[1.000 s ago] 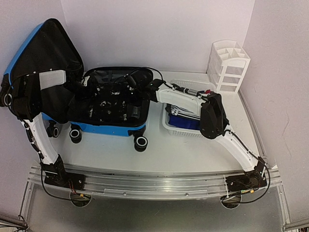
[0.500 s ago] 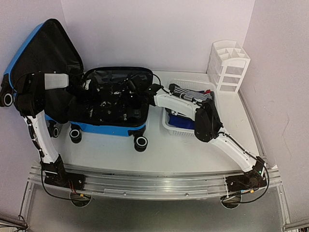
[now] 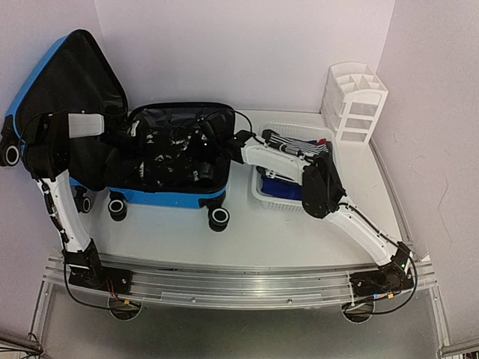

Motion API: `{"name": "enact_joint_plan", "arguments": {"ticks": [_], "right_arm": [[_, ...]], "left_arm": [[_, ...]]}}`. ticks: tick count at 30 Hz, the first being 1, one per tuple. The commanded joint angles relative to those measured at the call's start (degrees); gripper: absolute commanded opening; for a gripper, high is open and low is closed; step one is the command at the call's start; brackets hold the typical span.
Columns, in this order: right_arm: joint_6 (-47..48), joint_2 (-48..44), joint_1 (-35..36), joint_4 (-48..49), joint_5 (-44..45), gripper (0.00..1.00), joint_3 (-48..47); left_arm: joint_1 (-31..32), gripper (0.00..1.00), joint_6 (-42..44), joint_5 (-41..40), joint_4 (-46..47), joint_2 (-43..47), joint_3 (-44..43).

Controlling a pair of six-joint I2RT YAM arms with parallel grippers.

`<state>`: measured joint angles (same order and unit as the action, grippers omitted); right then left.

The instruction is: Open, take out, and arrange the luggage

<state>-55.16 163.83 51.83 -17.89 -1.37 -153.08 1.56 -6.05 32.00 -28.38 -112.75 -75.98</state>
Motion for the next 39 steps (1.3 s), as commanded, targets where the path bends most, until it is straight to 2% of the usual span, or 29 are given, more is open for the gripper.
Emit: {"name": "enact_joint_plan", "arguments": {"ticks": [1,20,25,26,28,34,36,39], "right_arm": [[0.3,-3.7,1.3,7.0,-1.1,0.0,2.1],[4.7,-14.8,-0.3,12.9,2.9,0.0,4.0],[3.4,-16.2,-0.9,13.0,3.0,0.0,8.3],[3.0,-16.3,-0.9,13.0,2.7,0.0,9.6],[2.0,-16.7,-0.9,12.9,2.4,0.0,12.7],[0.0,-19.0,-1.0,12.0,3.5,0.0,21.7],[0.1,-20.0,-1.0,11.3,4.6,0.0,24.2],[0.2,-20.7,-1.3,10.4,5.7,0.0,26.8]], "left_arm": [[1.3,0.0,0.9,4.3,-4.6,2.8,-4.6],[1.4,0.0,3.3,4.0,-12.3,9.2,-17.7],[1.5,0.0,3.0,3.7,-12.6,8.7,-15.5],[1.5,0.02,2.9,3.3,-12.8,8.6,-14.2],[1.5,0.13,2.8,2.0,-12.9,8.4,-11.5],[1.5,0.53,4.5,-2.9,-12.0,5.9,-5.5],[1.4,0.61,5.8,-5.6,-12.3,3.9,-5.4],[1.4,0.66,8.2,-7.8,-12.3,1.3,-5.8]]}}
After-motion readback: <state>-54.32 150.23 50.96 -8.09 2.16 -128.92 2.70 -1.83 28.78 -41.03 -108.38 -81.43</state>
